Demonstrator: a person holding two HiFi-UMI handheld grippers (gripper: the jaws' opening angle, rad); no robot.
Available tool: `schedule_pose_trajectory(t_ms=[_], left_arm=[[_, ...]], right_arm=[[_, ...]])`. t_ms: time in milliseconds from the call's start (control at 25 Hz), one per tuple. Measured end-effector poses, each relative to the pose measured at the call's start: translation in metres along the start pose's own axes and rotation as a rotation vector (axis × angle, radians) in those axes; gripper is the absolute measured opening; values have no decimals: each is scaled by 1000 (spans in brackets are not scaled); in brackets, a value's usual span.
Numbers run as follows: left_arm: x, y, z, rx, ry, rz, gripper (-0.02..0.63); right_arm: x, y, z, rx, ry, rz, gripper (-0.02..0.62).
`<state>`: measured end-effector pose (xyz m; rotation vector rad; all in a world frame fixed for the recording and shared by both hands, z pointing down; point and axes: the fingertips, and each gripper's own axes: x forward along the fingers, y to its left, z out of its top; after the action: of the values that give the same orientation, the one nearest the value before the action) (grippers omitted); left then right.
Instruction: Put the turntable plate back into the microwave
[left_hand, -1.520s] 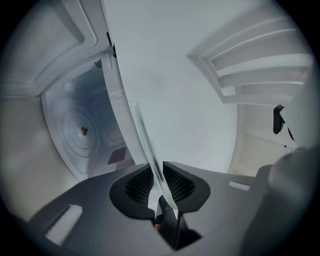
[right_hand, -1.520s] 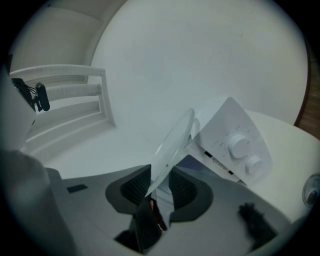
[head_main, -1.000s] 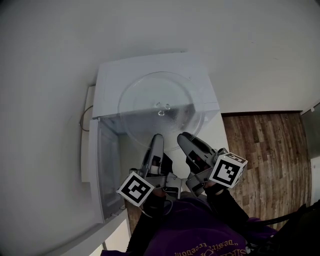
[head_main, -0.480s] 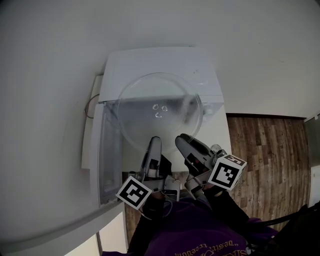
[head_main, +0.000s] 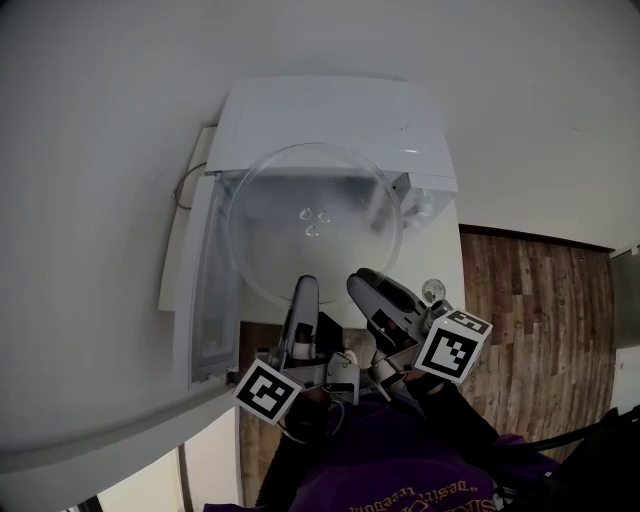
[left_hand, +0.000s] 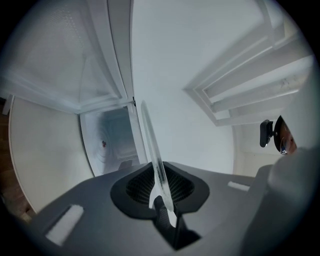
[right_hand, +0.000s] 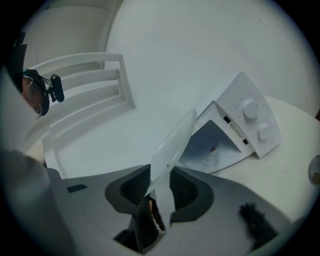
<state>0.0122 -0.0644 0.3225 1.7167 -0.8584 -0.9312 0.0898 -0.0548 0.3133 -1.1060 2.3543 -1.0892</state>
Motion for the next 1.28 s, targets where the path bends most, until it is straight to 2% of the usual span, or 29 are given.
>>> schedule_pose_trajectory(t_ms=[320,720,1280], left_arm=[[-28,10,7,-28,-45,-10,57],[-36,16,6,-30,-66,35,54],[-40,48,-7,-125,-58,94,51]], right_arm=[[2,8,-27,-15,37,16,126],[3,2,-39,30,92,20,129],[0,-24,-56,52,134,-29,135]])
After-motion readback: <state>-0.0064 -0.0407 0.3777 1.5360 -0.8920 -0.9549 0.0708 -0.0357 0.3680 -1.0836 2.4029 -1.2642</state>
